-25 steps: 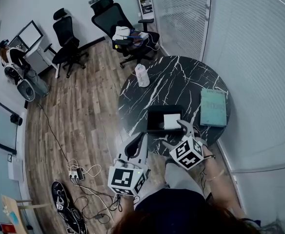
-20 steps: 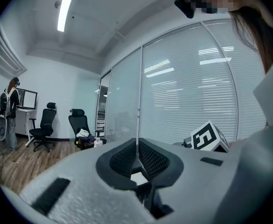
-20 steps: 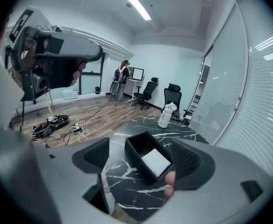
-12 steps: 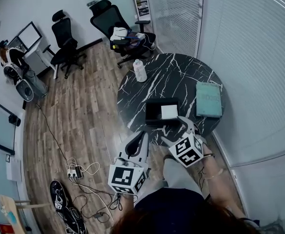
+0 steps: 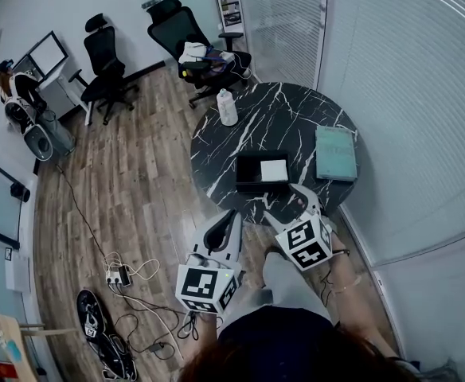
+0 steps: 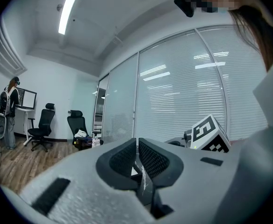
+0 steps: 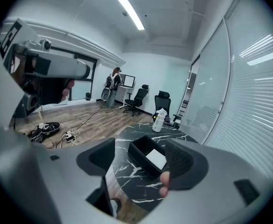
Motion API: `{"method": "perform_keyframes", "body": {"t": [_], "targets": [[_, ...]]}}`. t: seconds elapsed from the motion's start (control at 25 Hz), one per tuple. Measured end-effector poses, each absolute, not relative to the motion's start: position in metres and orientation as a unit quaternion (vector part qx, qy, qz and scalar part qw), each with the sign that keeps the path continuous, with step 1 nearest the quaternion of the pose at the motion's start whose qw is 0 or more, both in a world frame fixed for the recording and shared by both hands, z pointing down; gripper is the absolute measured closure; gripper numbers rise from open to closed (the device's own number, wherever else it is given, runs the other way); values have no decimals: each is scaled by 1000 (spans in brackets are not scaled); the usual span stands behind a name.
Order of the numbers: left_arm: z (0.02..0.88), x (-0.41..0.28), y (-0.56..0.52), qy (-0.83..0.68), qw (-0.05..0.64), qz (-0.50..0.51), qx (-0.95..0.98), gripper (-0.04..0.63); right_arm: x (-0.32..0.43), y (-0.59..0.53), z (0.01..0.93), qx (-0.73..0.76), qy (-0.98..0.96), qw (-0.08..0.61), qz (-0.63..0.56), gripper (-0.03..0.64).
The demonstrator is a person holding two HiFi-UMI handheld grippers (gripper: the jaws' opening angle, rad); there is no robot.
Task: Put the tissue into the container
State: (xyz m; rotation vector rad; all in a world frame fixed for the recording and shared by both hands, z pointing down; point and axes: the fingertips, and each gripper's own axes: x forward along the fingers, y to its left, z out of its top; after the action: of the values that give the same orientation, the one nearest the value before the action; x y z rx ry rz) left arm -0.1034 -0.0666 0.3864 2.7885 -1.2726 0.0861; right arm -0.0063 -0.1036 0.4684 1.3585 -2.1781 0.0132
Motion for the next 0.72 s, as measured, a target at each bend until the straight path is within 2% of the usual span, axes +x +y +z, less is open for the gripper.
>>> {"method": "perform_keyframes", "body": {"t": [0.2,0.32,0.44,0.6,0.72], "targets": [[385,-105,-61,-412,34,23,910,557,-6,-95,458,527,-807,265,0,325],[385,-104,-62,-411,33,21,911,557,-5,-93,452,536,-805,254,-3,328],[384,-104,-64,-409,31,19,912,557,-4,-91,445,547,-802,241,-5,382],[382,-97,-69,-401,29,17,916,557,0,-91,440,556,-799,231,-6,374],[381,-91,-70,-396,23,19,918,557,2,-88,436,561,-797,224,-9,398]]}}
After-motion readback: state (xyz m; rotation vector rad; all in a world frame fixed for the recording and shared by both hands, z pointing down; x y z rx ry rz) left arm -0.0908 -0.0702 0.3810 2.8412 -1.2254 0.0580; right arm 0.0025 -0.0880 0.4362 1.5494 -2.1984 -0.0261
